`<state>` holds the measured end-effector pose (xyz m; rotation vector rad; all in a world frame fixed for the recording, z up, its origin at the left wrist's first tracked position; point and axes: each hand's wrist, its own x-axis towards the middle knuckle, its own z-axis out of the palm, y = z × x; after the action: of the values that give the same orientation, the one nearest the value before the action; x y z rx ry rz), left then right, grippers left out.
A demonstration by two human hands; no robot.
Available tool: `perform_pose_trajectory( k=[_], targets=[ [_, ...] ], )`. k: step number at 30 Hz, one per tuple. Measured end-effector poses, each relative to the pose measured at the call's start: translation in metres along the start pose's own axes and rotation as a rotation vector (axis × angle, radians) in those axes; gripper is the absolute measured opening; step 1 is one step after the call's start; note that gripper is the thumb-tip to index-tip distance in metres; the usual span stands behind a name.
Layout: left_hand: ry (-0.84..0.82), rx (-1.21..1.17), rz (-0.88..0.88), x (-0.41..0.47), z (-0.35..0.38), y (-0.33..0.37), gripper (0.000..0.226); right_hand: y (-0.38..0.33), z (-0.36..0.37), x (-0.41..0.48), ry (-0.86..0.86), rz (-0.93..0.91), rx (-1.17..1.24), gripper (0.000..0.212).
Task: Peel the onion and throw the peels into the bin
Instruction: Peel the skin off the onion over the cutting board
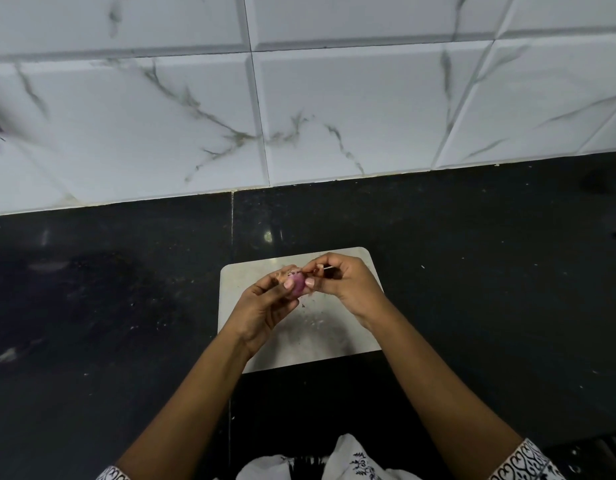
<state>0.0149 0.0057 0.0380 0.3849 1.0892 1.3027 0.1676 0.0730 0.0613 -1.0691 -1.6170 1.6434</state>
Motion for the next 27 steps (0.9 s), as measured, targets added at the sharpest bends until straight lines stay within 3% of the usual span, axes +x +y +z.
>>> perform_pose_trajectory(
  k=[4, 8, 13, 18, 21, 24, 27],
  targets=[
    [-0.007, -0.183, -0.095, -0.003, 0.0, -0.003, 0.031, 0.007, 0.0, 0.0, 0.059, 0.073, 0.2, 0.017],
    [0.035, -0.332, -0.131, -0.004, -0.003, -0.007, 0.044, 0.013, -0.006, 0.006, 0.181, 0.102, 0.194, 0.016],
    [0.067, -0.386, -0.173, -0.002, -0.01, -0.01, 0.047, 0.033, -0.006, 0.016, 0.202, 0.047, -0.281, 0.019],
    [0.113, -0.392, -0.246, 0.002, -0.012, -0.012, 0.047, 0.038, 0.002, 0.017, -0.054, -0.006, -0.778, 0.04],
    [0.123, -0.389, -0.261, 0.003, -0.013, -0.012, 0.048, 0.029, 0.001, 0.011, 0.027, -0.061, -0.773, 0.044],
    [0.111, -0.378, -0.266, 0.004, -0.011, -0.011, 0.048, 0.015, 0.001, 0.005, 0.122, -0.156, -0.603, 0.035],
    [0.089, -0.373, -0.241, 0.004, -0.007, -0.01, 0.047, 0.008, 0.01, 0.002, 0.102, -0.244, -0.555, 0.03]
  ],
)
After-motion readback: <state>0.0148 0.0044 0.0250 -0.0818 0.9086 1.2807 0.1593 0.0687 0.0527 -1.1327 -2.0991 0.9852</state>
